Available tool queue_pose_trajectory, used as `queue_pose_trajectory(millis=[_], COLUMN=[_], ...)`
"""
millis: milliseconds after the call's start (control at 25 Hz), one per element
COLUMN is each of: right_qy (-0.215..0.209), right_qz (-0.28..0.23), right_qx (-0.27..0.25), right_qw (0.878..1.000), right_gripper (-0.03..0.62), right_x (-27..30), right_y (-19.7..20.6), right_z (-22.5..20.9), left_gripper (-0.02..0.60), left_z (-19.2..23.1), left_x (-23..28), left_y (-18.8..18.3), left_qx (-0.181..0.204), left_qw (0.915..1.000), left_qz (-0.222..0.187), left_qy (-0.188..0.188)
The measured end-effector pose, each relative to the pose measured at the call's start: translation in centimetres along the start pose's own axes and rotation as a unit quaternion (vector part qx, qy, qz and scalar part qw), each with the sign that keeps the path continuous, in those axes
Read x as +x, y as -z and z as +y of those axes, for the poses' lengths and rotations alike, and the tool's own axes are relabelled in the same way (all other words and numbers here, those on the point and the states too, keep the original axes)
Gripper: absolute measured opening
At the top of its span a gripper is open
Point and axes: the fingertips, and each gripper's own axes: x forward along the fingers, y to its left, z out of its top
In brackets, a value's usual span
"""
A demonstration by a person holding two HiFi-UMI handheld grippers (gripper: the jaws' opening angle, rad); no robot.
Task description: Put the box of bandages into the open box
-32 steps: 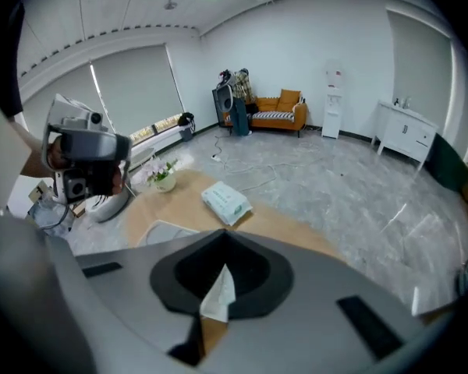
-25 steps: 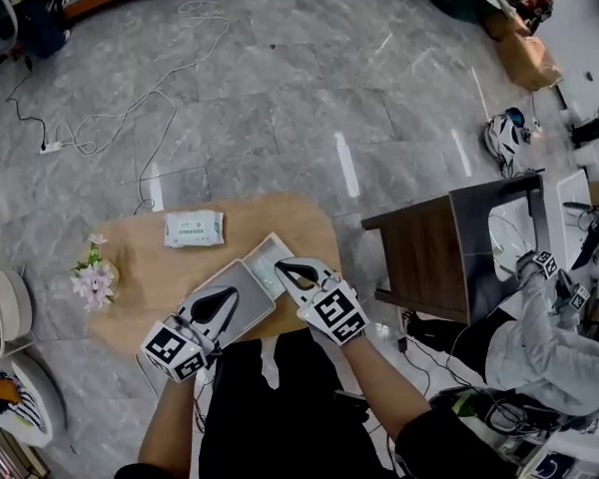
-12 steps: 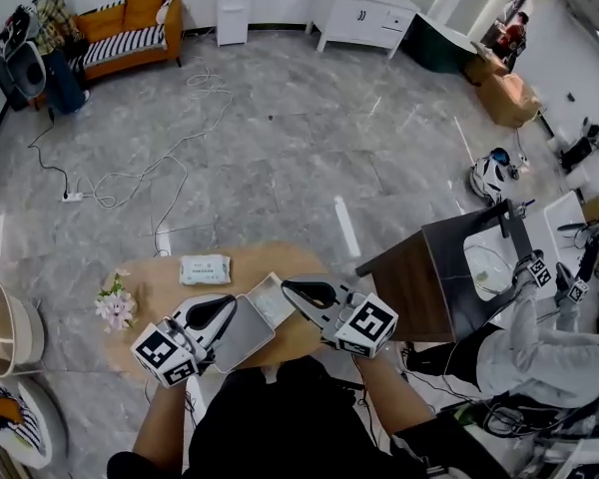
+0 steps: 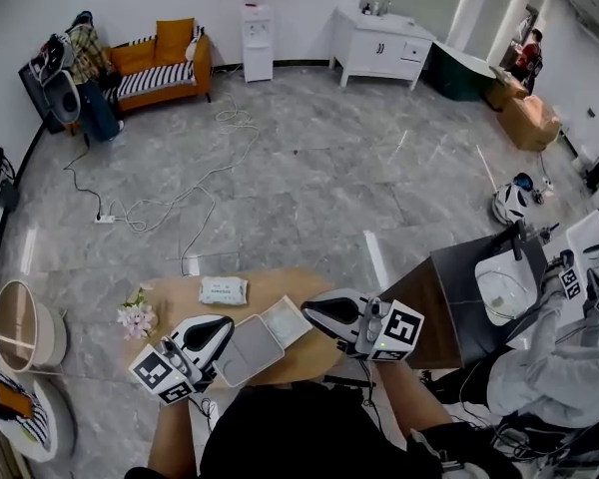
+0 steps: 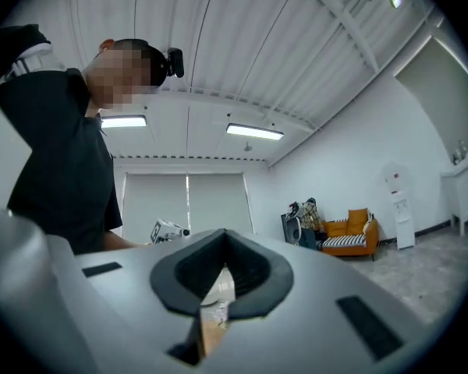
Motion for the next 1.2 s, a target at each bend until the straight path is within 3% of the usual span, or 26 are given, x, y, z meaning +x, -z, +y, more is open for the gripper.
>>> queue_pose_trajectory(millis=[280,560,1200], right_qy=[-0.061,-0.091,-0.099], right_qz=[0.010,0.022,0.021], right_qx=[0.007,0.007,0.015], right_qw=[0.998,0.996,0.995], right_gripper=[0.011,0.009,0.009], right_x=[-1.4,-3.3,-5.1], right_y=[1.0,2.4,3.3], right_z=[2.3,3.7,2.9], left_gripper=[0.017,0.017,0.018], left_z=[-2.5,-5.7,-6.6], left_x=[1.0,2.0,3.7], left_y=[-0.1,3.4,4.4], left_qx=[0.003,-0.013,-0.005], left_qw=[0.9996,0.9995,0.9988], left_qz=[-0.020,-0.008,0.005], left_qy=[-0.018,-0.026,-0.047])
